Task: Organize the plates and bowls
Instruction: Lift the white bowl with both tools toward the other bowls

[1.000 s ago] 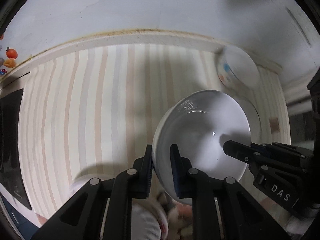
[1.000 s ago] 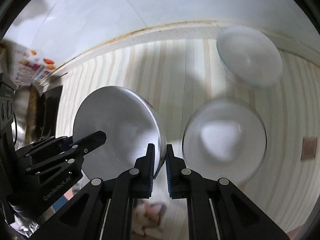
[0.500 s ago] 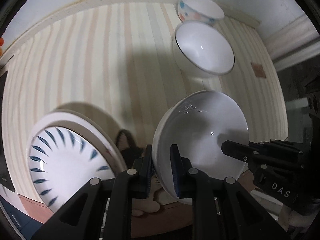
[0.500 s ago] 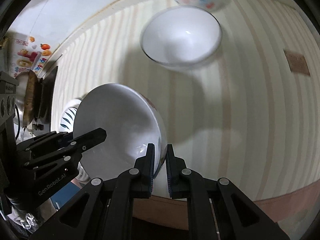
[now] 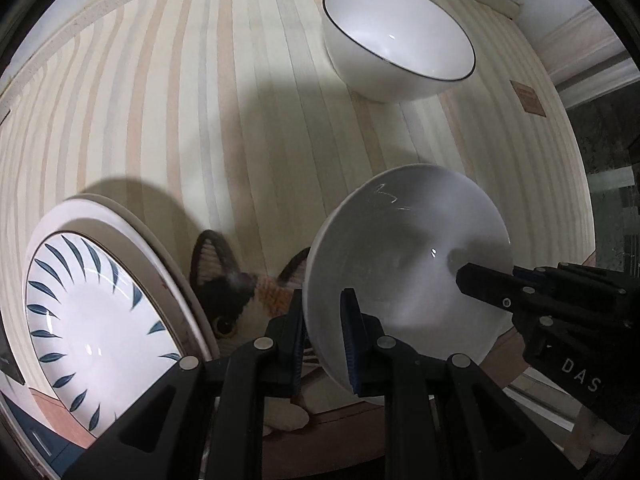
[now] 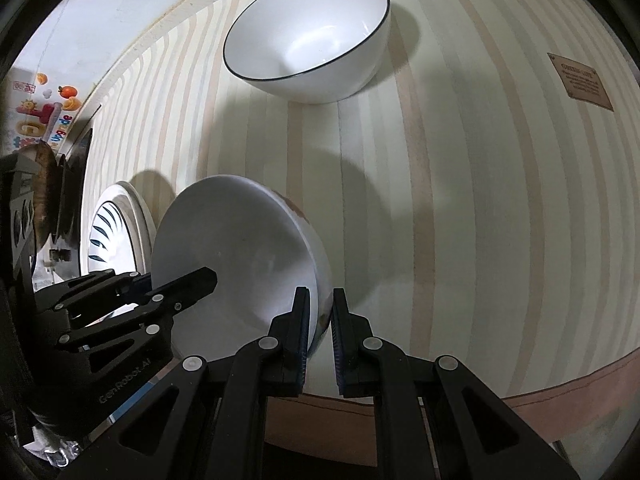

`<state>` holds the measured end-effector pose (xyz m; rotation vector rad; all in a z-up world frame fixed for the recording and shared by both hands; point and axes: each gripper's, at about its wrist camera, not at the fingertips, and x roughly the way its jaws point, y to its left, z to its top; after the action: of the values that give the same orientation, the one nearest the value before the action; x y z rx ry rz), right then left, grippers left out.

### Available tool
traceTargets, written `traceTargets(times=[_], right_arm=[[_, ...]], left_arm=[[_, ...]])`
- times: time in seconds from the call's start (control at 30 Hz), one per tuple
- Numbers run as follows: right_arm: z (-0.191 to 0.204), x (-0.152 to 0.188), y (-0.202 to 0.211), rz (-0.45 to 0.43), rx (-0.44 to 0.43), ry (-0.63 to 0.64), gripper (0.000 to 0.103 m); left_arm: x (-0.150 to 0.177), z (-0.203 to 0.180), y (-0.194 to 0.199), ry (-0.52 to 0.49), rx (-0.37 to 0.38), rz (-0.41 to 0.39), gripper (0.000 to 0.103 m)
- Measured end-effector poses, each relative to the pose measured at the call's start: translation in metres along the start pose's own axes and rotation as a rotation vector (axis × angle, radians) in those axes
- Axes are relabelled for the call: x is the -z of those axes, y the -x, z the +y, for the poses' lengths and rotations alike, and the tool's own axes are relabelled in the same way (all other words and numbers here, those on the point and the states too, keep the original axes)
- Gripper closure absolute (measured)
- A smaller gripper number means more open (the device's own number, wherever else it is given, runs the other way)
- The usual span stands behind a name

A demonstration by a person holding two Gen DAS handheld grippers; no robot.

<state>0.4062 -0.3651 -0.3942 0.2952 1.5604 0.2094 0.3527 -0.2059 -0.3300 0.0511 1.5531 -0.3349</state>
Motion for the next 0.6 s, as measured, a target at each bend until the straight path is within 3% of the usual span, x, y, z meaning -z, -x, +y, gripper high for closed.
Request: traceTargets(times=[0.5, 0.6], right_arm=[[-0.005, 0.001, -0.01, 0.055, -0.009, -0.006, 0.088], [-0.011, -0.001, 0.004, 0.059, -0.034, -0.015, 0.088]], left_arm=[[-0.006, -0.015, -0.014, 0.003, -0.009, 0.041, 0.088], [-0.006, -0.011, 0.017, 0.011, -0.012, -0.017, 0.087]])
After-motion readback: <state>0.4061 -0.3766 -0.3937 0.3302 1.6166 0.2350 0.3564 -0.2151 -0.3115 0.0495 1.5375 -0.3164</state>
